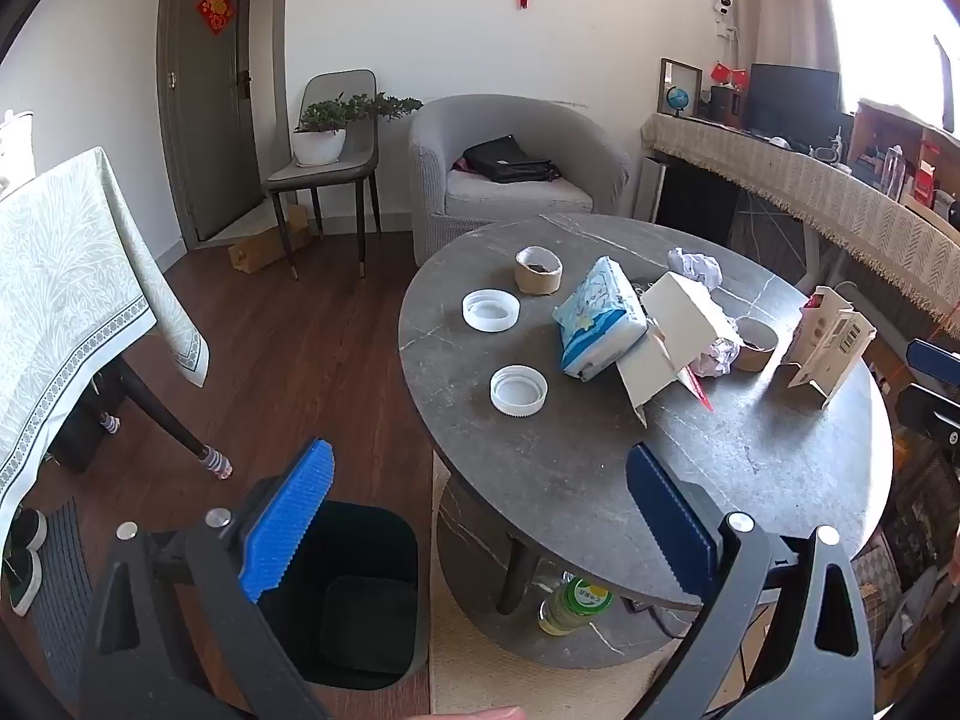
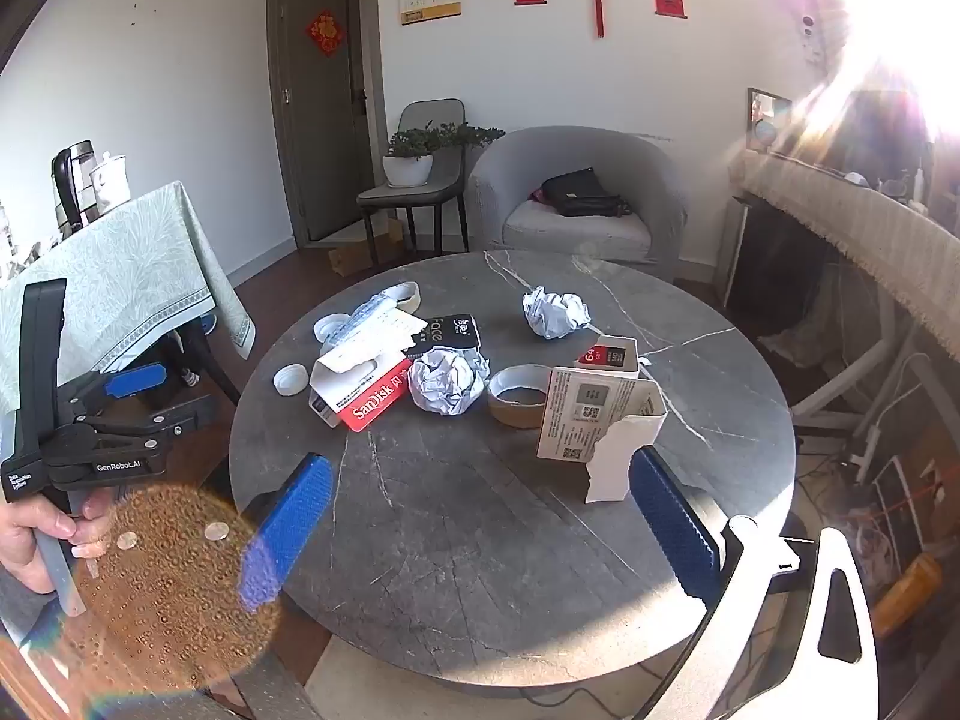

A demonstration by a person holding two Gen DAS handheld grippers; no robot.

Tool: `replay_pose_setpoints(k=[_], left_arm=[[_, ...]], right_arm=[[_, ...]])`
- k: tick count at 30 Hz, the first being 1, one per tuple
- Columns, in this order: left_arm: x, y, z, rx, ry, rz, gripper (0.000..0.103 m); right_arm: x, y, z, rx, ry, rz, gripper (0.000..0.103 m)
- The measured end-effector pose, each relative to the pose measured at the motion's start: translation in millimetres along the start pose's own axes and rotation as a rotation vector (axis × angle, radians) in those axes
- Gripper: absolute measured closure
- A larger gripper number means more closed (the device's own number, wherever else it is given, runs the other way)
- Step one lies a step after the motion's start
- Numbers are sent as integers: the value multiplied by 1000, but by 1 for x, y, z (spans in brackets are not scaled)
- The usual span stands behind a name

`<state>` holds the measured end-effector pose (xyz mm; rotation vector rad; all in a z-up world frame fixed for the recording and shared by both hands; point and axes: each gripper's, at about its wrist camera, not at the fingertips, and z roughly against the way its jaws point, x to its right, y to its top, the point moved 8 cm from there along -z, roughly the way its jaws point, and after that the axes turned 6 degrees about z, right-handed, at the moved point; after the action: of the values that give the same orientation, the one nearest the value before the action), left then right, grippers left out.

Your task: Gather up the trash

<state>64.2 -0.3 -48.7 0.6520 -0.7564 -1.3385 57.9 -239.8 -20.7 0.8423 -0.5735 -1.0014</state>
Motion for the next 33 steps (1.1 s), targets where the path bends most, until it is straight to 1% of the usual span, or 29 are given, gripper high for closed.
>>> replay_pose_setpoints(k=[6, 19, 33], left_arm=[[-3, -1, -5, 0, -9, 0, 3], [0, 2, 3, 8, -7, 0, 3], [-2, 2, 0, -3, -8, 14, 3]], right_arm=[[0, 1, 0, 4, 1, -5, 3], [-1, 0, -1, -1, 7, -6, 3], [-2, -1, -3, -1, 11, -2, 3]])
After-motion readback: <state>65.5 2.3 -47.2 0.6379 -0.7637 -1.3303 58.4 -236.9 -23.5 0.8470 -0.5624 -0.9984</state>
